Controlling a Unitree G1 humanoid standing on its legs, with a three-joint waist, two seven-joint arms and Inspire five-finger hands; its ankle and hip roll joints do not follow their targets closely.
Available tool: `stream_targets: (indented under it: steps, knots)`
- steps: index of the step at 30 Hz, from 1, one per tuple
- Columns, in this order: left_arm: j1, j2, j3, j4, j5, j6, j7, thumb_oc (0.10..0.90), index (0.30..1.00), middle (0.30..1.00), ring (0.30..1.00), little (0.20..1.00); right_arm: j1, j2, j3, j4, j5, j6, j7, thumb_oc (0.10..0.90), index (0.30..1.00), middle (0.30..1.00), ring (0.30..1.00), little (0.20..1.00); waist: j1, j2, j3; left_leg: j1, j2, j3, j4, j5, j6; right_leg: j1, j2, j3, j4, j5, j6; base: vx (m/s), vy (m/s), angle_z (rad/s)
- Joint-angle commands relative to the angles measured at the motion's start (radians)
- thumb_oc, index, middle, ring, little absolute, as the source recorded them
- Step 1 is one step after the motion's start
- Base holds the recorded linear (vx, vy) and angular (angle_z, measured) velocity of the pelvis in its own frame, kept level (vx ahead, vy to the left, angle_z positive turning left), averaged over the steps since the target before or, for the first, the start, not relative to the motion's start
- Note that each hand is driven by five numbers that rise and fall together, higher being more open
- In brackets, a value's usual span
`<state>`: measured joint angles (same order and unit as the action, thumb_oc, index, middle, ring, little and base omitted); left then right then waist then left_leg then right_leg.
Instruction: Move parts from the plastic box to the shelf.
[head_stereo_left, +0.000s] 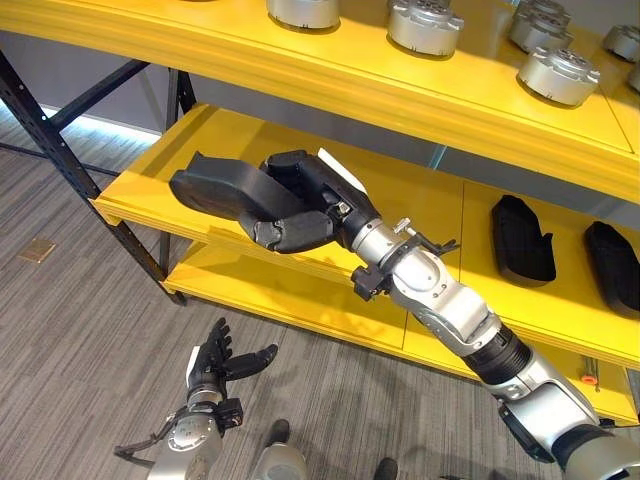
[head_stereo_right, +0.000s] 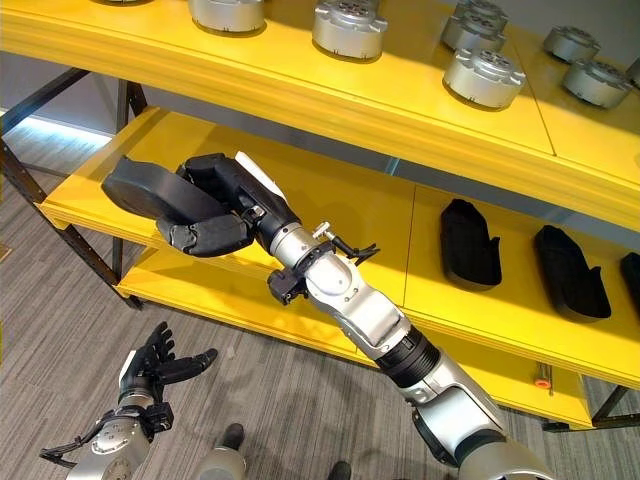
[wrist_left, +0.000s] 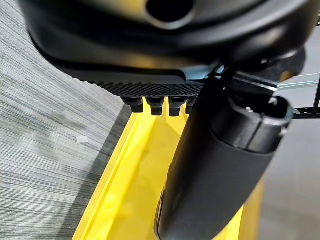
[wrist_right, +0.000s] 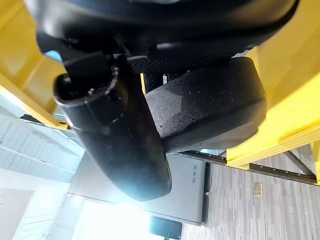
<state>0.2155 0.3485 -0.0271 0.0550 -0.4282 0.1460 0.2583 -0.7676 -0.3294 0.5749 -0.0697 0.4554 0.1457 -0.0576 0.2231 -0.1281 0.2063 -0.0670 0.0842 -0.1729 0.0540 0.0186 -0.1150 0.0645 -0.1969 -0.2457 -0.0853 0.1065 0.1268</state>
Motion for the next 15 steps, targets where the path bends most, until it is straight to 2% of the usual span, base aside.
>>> stream_targets:
  steps: [1,8,11,15]
  knots:
    - [-0.028,0.076,-0.03,-0.03,-0.006,-0.101,0.012,0.9,1.0,1.0,1.0,1.0,-0.108,-0.009,-0.075,-0.065,0.026,-0.16,-0.053,0.4,0.3,0.3,0.3,0.3,-0.024,0.014,-0.126,0.002,-0.018,0.07,-0.035,-0.013,0.056,0.025,0.017,-0.011,0.071,-0.134,0.005,0.04,-0.007,-0.01]
    - [-0.013,0.074,-0.048,-0.013,-0.006,-0.098,-0.001,0.9,1.0,1.0,1.0,1.0,-0.084,-0.059,-0.088,-0.06,-0.03,-0.15,-0.056,0.4,0.3,0.3,0.3,0.3,-0.042,0.02,-0.124,0.005,-0.006,0.085,-0.047,-0.01,0.053,0.016,0.022,-0.006,0.06,-0.13,0.006,0.01,-0.005,-0.03]
    - [-0.002,0.077,-0.057,-0.009,0.001,-0.096,-0.008,0.9,1.0,1.0,1.0,1.0,-0.079,-0.078,-0.097,-0.025,-0.12,-0.137,-0.071,0.4,0.3,0.3,0.3,0.3,-0.05,0.025,-0.121,0.01,-0.001,0.098,-0.052,-0.01,0.053,0.011,0.024,0.001,0.054,-0.126,0.008,0.0,0.001,-0.02]
    - [0.001,0.08,-0.065,-0.009,0.007,-0.095,-0.014,0.9,1.0,1.0,1.0,1.0,-0.08,-0.089,-0.108,0.0,-0.176,-0.13,-0.085,0.4,0.3,0.3,0.3,0.3,-0.057,0.027,-0.118,0.013,0.0,0.107,-0.057,-0.009,0.055,0.007,0.025,0.007,0.049,-0.122,0.009,-0.01,0.004,-0.12]
